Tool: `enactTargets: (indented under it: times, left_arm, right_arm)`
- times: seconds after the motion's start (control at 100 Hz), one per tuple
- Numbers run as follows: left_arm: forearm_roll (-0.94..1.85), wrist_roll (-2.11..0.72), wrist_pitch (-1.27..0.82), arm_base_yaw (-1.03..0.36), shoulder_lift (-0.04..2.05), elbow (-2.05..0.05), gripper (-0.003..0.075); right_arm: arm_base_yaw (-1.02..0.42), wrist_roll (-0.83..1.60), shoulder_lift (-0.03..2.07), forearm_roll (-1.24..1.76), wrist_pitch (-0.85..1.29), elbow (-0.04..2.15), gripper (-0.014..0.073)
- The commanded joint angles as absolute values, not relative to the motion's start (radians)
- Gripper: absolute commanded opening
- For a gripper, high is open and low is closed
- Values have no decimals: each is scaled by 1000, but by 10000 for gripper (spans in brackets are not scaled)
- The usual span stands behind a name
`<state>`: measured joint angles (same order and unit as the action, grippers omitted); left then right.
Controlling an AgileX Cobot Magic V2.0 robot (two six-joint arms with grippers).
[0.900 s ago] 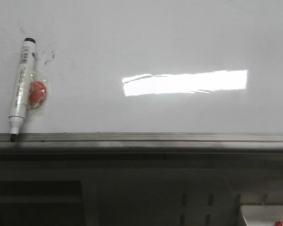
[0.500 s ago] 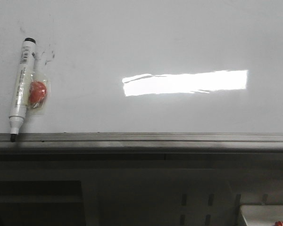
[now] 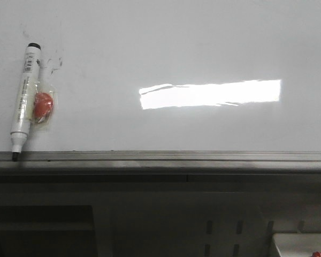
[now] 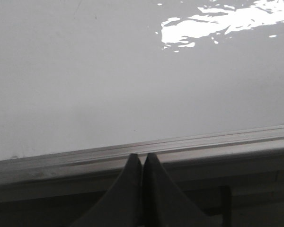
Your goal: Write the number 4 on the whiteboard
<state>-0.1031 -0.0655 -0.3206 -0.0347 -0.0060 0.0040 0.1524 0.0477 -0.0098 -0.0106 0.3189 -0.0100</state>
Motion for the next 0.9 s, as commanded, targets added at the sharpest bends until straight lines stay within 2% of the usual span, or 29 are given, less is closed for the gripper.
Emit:
enactTargets:
  times: [0.0, 0.13, 0.28, 0.45, 0.53, 0.65, 0.76, 0.89]
  left_arm:
    - [-135, -67, -197, -34, -32, 39, -20]
    - [-133, -67, -70, -34, -32, 39, -20]
    - [-133, -67, 17, -34, -32, 39, -20]
    - [-116, -65, 69, -34, -32, 39, -20]
    - [-18, -63, 84, -32, -30, 32, -20]
    - [17, -63, -10, -26, -2, -28, -20]
    - [0, -63, -94, -26, 75, -106, -20]
    - [-37, -63, -73, -26, 192, -171, -20]
  right_arm:
    - [151, 49, -25, -27, 186, -35, -66]
    - [151, 49, -25, -27, 20, -35, -66]
    - [151, 49, -25, -27, -74, -35, -66]
    - [151, 49, -25, -27, -64, -35, -66]
    - [151, 47, -24, -25, -32, -35, -66]
    - [151, 41, 3, 75, 34, -17, -66]
    - [147, 41, 75, 133, 50, 11, -64]
    - [125, 41, 221, 200, 85, 81, -64]
